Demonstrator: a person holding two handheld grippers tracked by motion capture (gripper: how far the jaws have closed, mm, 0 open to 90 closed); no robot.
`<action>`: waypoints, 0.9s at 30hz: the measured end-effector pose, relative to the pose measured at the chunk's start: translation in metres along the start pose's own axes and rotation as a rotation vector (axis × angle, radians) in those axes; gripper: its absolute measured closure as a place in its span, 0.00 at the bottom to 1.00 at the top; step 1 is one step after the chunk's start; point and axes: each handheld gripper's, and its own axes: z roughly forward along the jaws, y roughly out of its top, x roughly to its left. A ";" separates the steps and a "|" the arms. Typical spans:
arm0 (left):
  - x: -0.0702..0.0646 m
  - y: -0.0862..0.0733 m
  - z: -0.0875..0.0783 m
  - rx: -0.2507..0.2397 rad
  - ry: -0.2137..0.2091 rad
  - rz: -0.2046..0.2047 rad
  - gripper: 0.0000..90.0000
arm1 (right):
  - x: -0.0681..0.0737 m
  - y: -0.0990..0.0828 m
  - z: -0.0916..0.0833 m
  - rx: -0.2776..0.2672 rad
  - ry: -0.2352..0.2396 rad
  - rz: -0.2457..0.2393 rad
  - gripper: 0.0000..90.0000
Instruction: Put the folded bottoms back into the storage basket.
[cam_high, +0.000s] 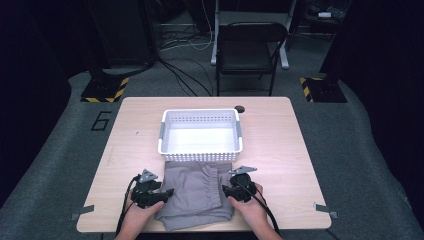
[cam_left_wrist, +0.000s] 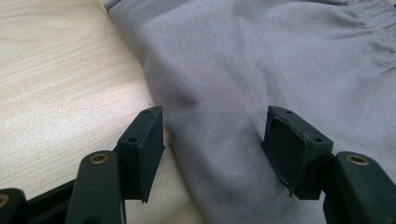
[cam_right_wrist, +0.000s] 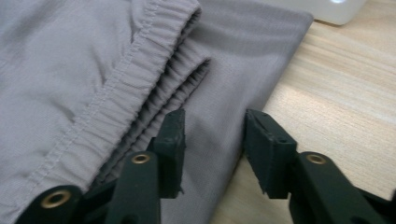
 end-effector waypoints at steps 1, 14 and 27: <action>0.000 0.000 0.000 -0.002 0.001 0.002 0.42 | 0.001 0.000 0.000 -0.001 -0.001 -0.001 0.68; -0.001 0.000 0.001 -0.002 -0.004 0.003 0.42 | 0.003 -0.002 -0.003 0.012 0.010 -0.035 0.80; -0.002 0.001 0.005 0.017 -0.001 -0.002 0.43 | 0.005 -0.002 -0.001 0.013 0.028 -0.053 0.91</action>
